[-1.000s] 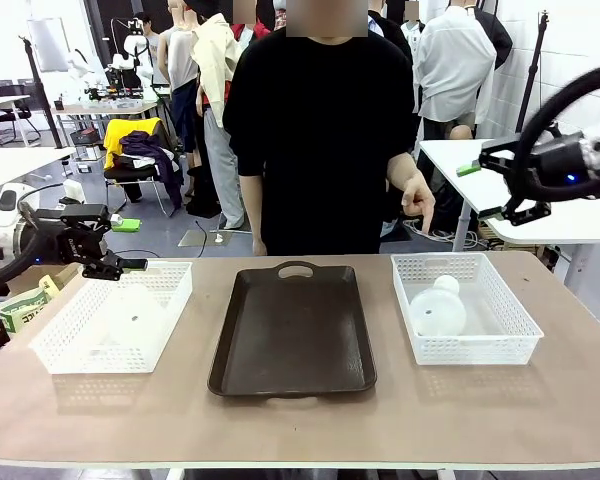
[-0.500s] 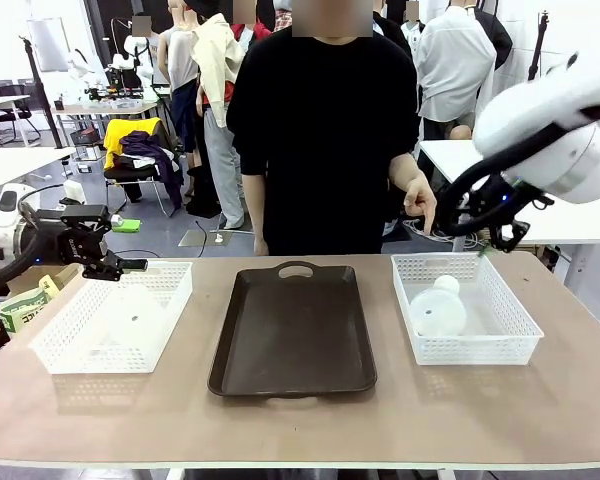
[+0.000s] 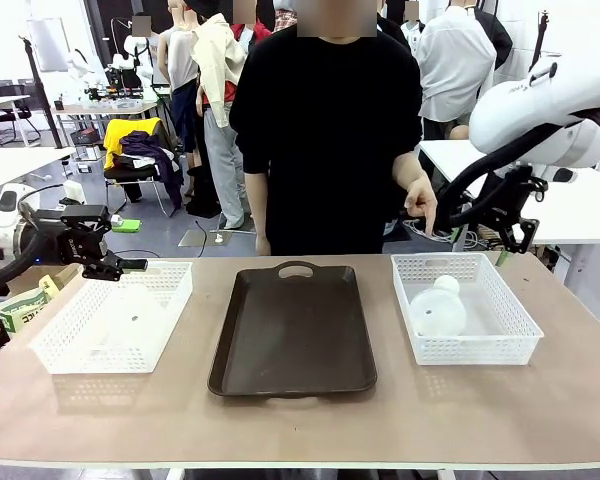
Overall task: Prepare the laboratory tools.
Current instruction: Pick up the Big flask that the person points to.
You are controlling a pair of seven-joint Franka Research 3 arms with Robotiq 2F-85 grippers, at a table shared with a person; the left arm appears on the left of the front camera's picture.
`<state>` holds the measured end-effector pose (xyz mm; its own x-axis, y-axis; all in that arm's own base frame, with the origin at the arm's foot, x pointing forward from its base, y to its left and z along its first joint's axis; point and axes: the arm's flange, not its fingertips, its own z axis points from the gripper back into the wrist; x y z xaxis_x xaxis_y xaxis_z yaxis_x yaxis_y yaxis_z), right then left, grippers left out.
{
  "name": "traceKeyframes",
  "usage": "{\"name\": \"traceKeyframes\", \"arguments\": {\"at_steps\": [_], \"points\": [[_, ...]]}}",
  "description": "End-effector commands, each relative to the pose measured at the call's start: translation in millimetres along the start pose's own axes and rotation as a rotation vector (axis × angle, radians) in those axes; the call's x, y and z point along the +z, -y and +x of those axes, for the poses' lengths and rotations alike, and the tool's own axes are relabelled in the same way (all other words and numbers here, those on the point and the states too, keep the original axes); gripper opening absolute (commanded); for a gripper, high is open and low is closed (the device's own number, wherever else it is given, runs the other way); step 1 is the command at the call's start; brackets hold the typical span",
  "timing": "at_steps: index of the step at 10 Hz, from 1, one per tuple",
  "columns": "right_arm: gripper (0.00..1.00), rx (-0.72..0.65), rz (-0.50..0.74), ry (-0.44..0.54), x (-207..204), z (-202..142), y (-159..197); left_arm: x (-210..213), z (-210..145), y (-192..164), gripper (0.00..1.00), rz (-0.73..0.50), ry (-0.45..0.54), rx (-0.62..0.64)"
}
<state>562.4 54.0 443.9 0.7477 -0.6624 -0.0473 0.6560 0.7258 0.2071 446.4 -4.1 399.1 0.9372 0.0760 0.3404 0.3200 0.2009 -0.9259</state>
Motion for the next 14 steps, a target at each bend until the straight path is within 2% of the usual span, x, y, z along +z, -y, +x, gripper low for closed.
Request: {"name": "traceKeyframes", "arguments": {"at_steps": [1, 5, 6, 7, 9, 11, 14], "points": [[1.00, -0.005, 0.001, 0.014, -3, 0, 8, 2, 0, 2, 1.00, 0.001, -0.002, -0.005], [1.00, -0.007, -0.002, 0.000, -1, 3, 4, 2, 0, 2, 1.00, 0.001, -0.002, -0.005], [1.00, -0.027, -0.106, 0.052, -13, -2, -3, 2, 0, 2, 1.00, 0.001, -0.002, -0.005], [1.00, -0.050, -0.150, 0.105, -24, -1, -14, 2, 0, 2, 1.00, 0.001, -0.002, -0.005], [1.00, -0.051, -0.233, 0.143, -49, 3, -34, 2, 0, 2, 1.00, 0.001, -0.002, -0.005], [1.00, -0.009, -0.237, 0.177, -75, 2, -45, 2, 0, 2, 1.00, 0.001, -0.002, -0.005], [1.00, 0.042, -0.165, 0.189, -97, 5, -47, 2, 0, 2, 1.00, 0.001, -0.002, -0.005]]}}
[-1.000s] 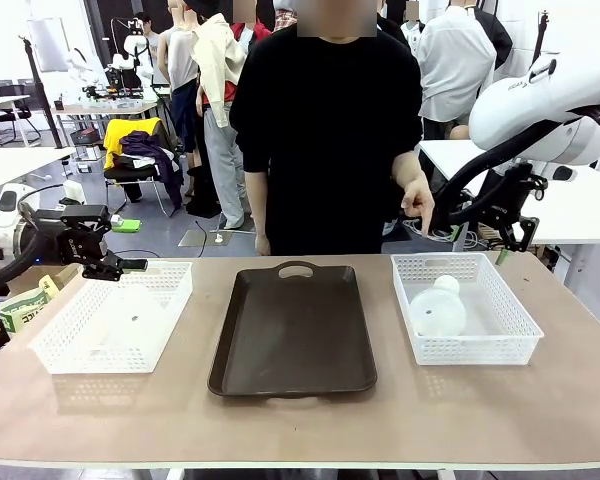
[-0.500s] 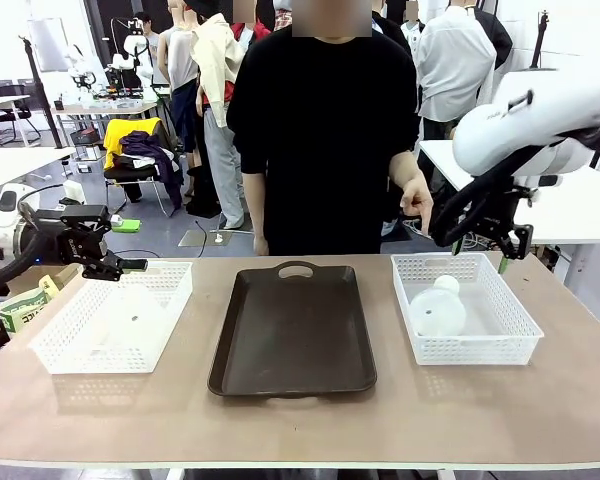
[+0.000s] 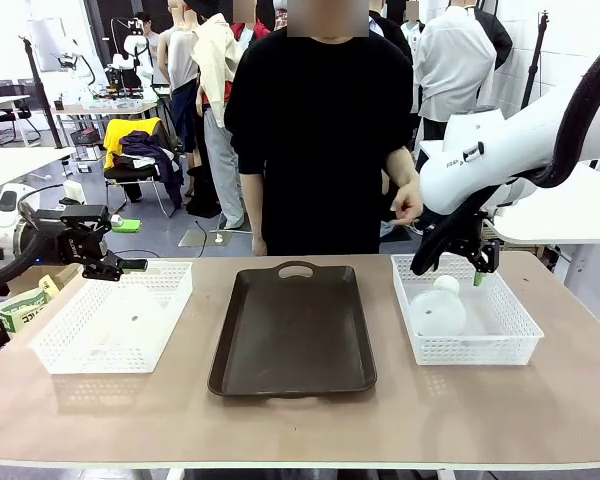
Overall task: Prepare the laboratory tools.
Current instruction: Pick up the Big flask that the person points to.
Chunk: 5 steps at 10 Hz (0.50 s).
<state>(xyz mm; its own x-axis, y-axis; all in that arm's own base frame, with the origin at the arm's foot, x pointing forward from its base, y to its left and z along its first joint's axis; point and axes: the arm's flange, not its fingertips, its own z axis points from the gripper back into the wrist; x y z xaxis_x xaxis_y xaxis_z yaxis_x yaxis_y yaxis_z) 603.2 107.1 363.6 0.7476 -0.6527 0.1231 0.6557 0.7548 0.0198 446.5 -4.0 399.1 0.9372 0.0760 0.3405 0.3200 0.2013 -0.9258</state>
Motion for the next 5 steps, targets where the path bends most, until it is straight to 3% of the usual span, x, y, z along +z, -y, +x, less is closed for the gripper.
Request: {"name": "traceKeyframes", "arguments": {"at_steps": [1, 5], "points": [[1.00, 0.025, 0.041, 0.014, -11, 6, 0, 2, 0, 2, 1.00, 0.000, -0.002, -0.005], [1.00, 0.036, 0.035, -0.023, -28, 2, -7, 2, 0, 2, 1.00, 0.000, -0.002, -0.005]]}}
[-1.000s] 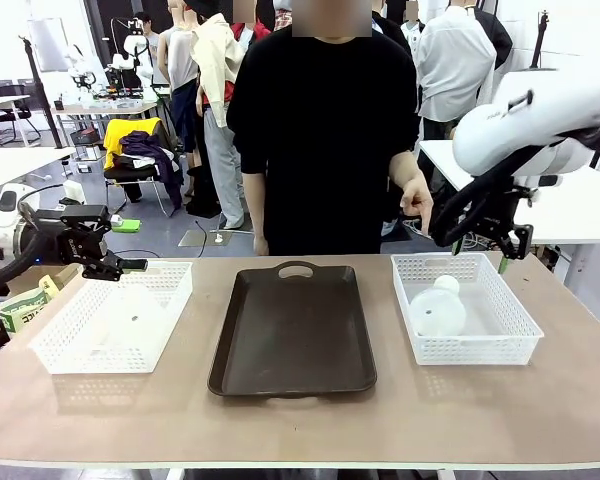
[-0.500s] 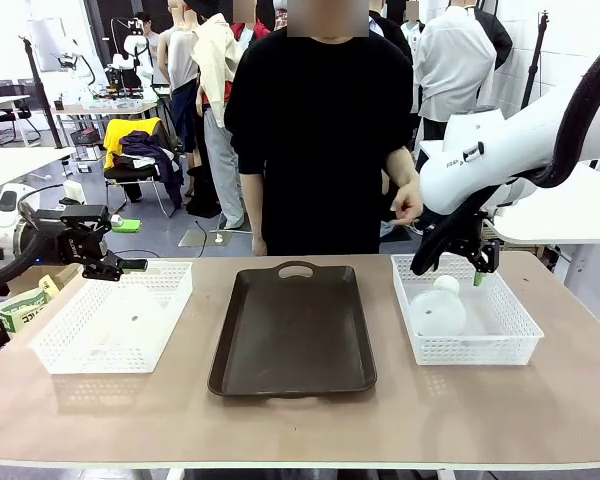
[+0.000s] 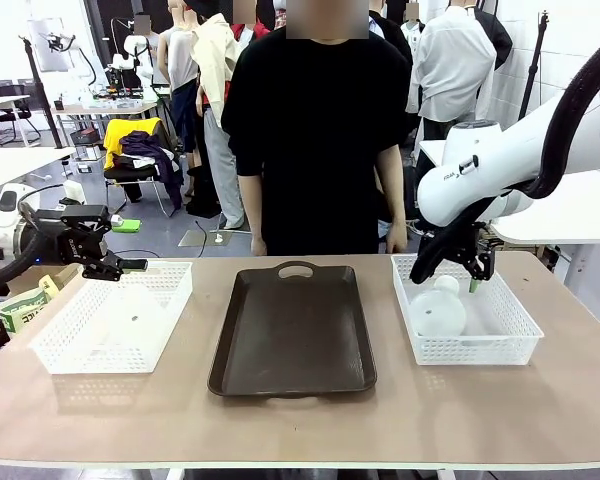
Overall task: Prepare the laboratory tools.
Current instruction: Pick up the Big flask that the person points to.
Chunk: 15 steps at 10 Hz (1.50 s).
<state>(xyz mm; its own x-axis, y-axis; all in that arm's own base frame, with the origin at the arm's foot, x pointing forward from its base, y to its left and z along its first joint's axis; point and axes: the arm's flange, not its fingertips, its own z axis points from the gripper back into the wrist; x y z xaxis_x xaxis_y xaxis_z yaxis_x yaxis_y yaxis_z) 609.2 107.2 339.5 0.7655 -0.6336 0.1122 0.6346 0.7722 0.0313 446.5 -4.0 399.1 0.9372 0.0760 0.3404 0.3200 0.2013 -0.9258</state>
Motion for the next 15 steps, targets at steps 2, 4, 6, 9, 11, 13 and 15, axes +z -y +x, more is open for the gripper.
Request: {"name": "traceKeyframes", "arguments": {"at_steps": [2, 4, 6, 9, 11, 13, 15], "points": [[1.00, 0.012, 0.033, -0.021, -7, 1, -6, 2, 0, 2, 1.00, 0.000, -0.002, -0.005], [1.00, 0.024, 0.023, -0.022, -12, 0, -12, 2, 0, 2, 1.00, 0.000, -0.002, -0.005], [1.00, 0.033, 0.002, -0.035, -19, 3, -15, 2, 0, 2, 1.00, 0.000, -0.002, -0.005], [0.69, 0.039, -0.032, -0.037, -24, 8, -17, 2, 0, 2, 1.00, 0.000, -0.002, -0.005], [0.33, 0.035, -0.039, -0.044, -26, 10, -16, 2, 0, 2, 1.00, 0.000, -0.002, -0.005], [0.00, 0.026, -0.043, -0.053, -28, 14, -14, 2, 0, 2, 1.00, 0.000, -0.002, -0.005], [0.00, 0.025, -0.053, -0.056, -28, 14, -12, 2, 0, 2, 1.00, 0.000, -0.002, -0.005]]}}
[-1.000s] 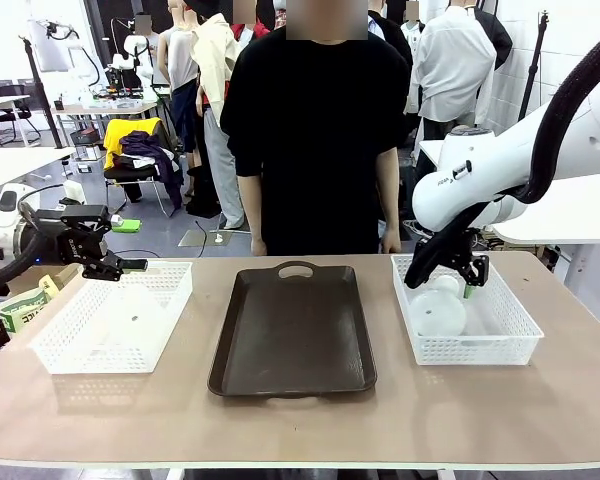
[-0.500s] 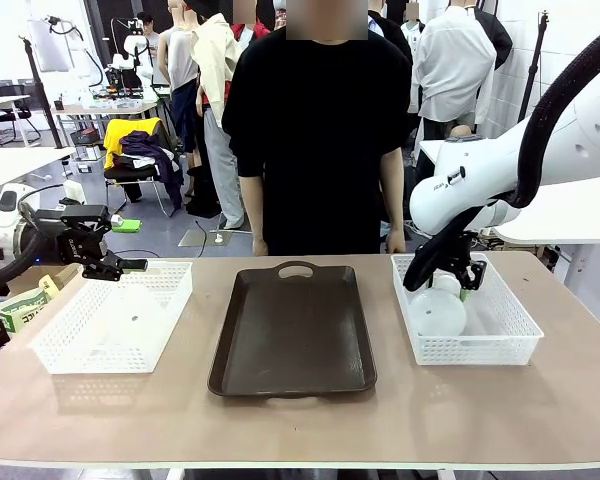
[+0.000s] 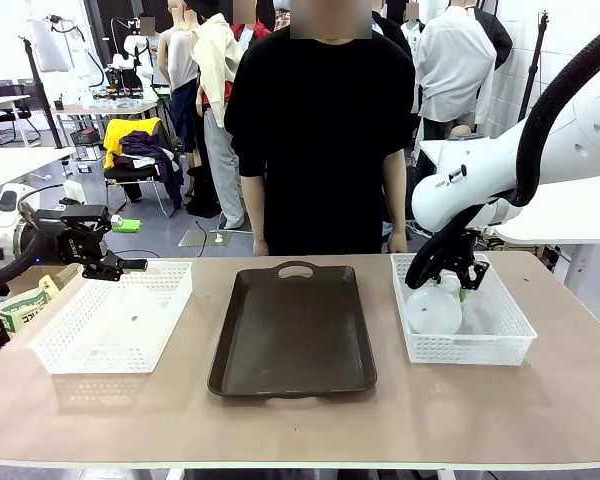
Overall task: Prepare the laboratory tools.
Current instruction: Pick up the Big flask that the person points to, then while moving the picked Big flask to the Handle tray indicated by the person, stop as directed by the person.
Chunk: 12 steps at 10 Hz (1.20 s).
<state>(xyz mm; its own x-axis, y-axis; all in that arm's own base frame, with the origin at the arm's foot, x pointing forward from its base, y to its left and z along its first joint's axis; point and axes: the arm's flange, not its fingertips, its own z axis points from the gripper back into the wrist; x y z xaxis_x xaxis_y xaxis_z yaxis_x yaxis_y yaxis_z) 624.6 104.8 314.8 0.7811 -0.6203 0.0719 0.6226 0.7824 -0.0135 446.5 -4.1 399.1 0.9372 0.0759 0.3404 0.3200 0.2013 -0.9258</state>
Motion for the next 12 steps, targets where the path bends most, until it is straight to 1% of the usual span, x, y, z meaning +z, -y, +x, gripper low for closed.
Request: {"name": "traceKeyframes", "arguments": {"at_steps": [1, 2, 3, 12], "points": [[0.00, 0.004, -0.022, -0.013, -2.4, 3.0, -3.9, 1.9, -0.1, 1.7, 1.00, 0.000, -0.002, -0.005], [0.00, -0.006, -0.032, -0.026, -2.8, 0.5, -2.0, 1.9, -0.1, 1.7, 1.00, 0.000, -0.002, -0.005], [0.00, -0.001, -0.004, -0.002, -0.1, 0.1, 0.5, 1.9, -0.1, 1.7, 1.00, 0.000, -0.002, -0.005], [0.00, -0.001, -0.004, -0.002, -0.1, 0.1, 0.5, 1.9, -0.1, 1.7, 1.00, 0.000, -0.002, -0.005]]}}
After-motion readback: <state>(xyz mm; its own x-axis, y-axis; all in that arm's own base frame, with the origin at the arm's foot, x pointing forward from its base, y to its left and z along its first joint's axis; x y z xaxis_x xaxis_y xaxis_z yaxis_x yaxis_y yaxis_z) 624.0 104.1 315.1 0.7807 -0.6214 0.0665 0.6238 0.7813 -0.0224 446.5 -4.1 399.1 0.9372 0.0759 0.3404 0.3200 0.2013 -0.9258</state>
